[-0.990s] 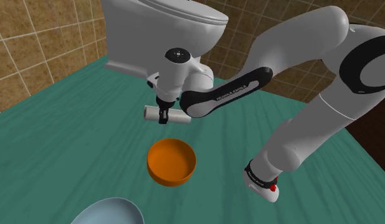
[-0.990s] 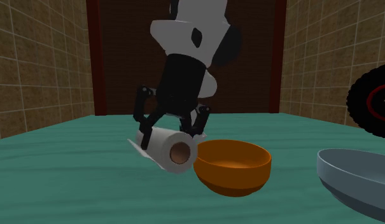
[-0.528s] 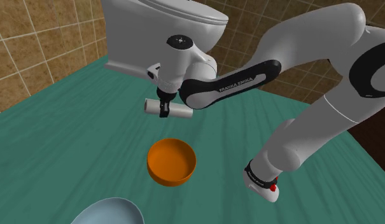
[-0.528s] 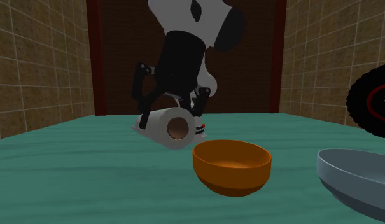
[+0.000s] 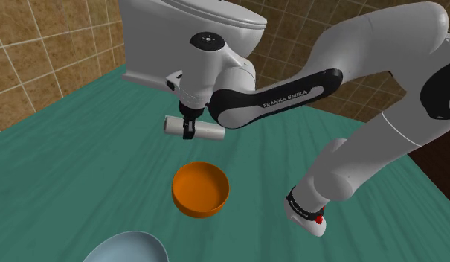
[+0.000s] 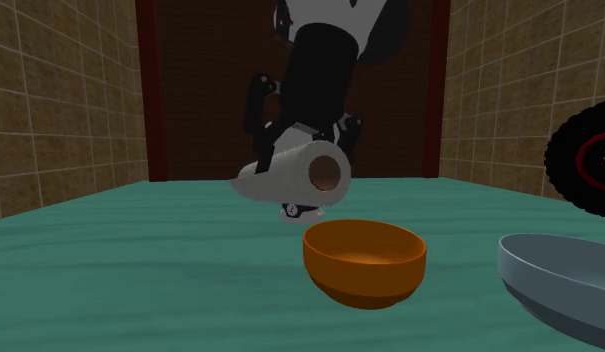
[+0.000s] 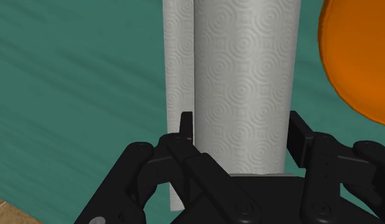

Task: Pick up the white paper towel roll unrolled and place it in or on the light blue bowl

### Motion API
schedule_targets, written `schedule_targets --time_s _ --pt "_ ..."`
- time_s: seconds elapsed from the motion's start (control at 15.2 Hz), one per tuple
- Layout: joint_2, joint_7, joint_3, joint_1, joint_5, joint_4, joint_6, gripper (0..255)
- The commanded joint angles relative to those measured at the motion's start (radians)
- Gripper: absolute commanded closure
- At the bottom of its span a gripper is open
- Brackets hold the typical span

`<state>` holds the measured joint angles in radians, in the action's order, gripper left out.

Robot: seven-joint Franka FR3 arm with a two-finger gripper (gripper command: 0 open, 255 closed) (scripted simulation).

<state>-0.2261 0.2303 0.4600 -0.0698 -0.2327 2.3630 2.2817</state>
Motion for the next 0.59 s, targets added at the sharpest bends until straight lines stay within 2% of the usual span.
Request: schedule_targets --time_s 0.0,0.53 --pt "0.002 -0.053 0.036 -0.021 0.003 -0.012 -0.022 255" --pt "0.074 -0.272 0.181 -0.090 -0.023 -0.112 -0.113 255"
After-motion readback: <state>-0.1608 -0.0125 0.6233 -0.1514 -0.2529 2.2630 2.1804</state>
